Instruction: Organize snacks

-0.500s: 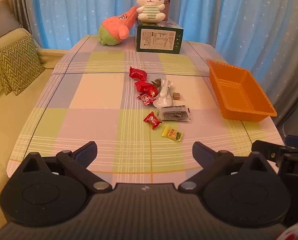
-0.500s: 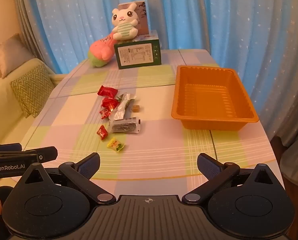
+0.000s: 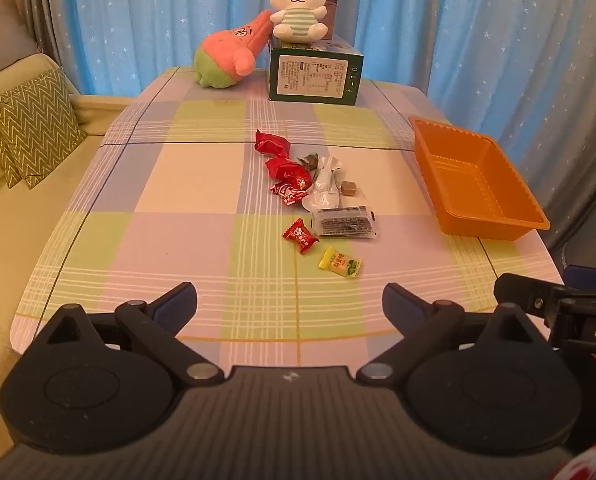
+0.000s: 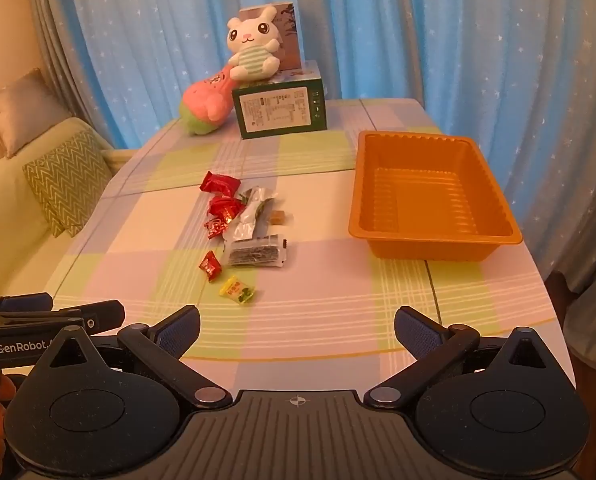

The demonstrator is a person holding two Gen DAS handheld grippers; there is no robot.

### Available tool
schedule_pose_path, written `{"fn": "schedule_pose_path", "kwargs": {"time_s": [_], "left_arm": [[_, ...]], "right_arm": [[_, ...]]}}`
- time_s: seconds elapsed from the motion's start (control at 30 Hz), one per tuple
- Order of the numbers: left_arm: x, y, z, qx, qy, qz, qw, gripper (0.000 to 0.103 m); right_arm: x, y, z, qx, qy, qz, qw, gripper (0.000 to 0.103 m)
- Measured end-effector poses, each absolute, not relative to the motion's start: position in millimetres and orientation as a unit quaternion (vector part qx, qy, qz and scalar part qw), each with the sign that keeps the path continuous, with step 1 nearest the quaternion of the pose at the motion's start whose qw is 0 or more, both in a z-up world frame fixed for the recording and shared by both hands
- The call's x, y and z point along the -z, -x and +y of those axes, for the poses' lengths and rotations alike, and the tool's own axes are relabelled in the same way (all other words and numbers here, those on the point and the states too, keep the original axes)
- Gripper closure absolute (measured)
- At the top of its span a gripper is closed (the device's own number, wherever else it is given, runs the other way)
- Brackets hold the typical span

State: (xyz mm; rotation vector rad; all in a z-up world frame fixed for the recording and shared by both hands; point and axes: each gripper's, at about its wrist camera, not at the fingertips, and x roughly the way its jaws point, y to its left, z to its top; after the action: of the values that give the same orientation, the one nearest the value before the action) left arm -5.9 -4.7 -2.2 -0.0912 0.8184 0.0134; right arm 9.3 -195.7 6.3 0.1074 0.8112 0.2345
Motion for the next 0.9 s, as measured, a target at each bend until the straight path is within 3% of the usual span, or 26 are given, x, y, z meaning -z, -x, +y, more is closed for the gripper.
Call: {"fn": "schedule_pose_path", "kwargs": {"time_s": [0.9], "left_arm": [[-4.2,3.5,-7.3,-0.001,0.052,0.398,0.916,0.005]], "right_arm": [[-11.3,-7.8,-197.7,-0.113,-0.055,0.388,0.913,0.0]]}}
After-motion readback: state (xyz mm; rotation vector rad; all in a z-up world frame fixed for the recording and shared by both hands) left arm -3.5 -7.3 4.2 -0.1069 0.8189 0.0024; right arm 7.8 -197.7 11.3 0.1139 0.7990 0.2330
